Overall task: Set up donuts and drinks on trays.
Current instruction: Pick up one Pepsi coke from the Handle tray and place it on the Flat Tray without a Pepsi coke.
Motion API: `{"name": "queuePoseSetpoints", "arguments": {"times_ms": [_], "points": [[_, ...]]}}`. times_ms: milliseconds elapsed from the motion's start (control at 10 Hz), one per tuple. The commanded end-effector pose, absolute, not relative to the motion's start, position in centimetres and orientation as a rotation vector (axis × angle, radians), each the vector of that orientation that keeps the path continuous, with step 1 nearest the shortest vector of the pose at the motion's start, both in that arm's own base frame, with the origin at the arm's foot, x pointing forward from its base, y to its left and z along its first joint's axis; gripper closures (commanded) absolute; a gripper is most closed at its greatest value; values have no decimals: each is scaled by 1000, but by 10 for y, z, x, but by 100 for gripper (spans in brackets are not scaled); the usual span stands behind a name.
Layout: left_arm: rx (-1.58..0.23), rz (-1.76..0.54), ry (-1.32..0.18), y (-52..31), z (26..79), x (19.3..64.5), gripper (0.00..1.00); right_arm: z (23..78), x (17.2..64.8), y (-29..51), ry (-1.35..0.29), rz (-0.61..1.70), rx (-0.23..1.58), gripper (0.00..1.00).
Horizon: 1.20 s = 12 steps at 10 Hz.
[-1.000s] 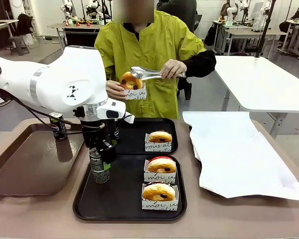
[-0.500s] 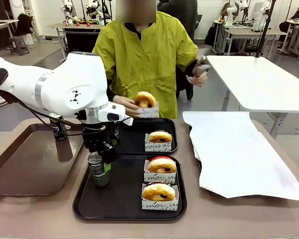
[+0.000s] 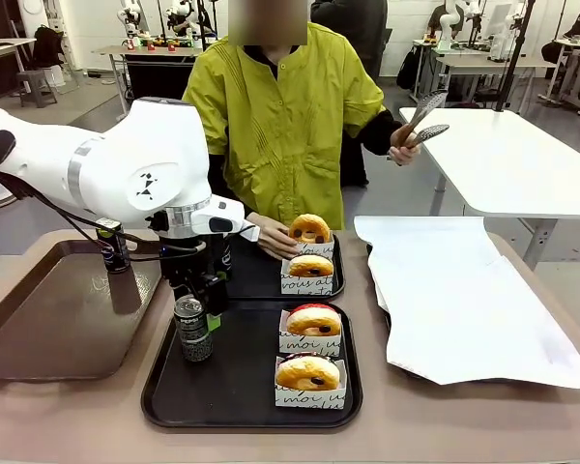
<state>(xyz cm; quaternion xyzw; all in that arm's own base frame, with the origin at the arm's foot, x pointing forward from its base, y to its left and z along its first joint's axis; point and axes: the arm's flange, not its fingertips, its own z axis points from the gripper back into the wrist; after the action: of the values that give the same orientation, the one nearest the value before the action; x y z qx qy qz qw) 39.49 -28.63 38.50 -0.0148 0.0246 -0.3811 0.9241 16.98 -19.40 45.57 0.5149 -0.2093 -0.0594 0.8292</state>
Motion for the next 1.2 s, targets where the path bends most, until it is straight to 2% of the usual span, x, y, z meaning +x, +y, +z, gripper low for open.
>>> {"name": "queuePoseSetpoints", "arguments": {"times_ms": [0, 200, 400, 600, 800, 1100], "points": [[-14, -762, 34, -288, 394, 390, 0, 456, 170, -194, -452, -114, 1101, 0], [-2, -746, 44, -290, 404, 383, 0, 456, 170, -194, -452, -114, 1101, 0], [93, -753, 30, -294, 432, 367, 0, 456, 170, -194, -452, -114, 1101, 0], [38, -701, 32, -290, 471, 348, 0, 456, 170, -194, -452, -114, 1101, 0], [-56, -510, 9, -256, 508, 351, 0, 456, 170, -194, -452, -114, 1101, 0], [-129, -434, 9, -194, 530, 345, 0, 456, 170, -194, -452, -114, 1101, 0]]}}
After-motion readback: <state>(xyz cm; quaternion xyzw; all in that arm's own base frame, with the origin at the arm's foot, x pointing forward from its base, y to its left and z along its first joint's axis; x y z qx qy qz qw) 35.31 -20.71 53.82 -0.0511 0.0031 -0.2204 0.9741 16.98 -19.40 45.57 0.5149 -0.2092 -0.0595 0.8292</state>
